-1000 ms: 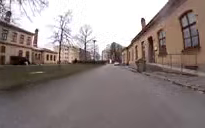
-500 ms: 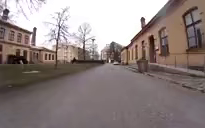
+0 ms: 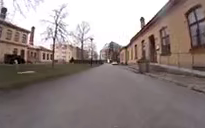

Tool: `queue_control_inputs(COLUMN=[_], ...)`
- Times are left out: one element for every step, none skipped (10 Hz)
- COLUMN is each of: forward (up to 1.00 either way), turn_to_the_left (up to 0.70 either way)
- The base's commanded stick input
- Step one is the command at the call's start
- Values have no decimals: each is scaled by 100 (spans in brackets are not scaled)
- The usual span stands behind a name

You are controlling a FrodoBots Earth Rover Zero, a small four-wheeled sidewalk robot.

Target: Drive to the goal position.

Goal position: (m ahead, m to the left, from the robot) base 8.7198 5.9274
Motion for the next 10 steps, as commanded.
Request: queue_control_inputs(forward=[100,100,100,100,100,100,100,100,100,100], turn_to_the_left=[0,0,0,0,0,0,0,0,0,0])
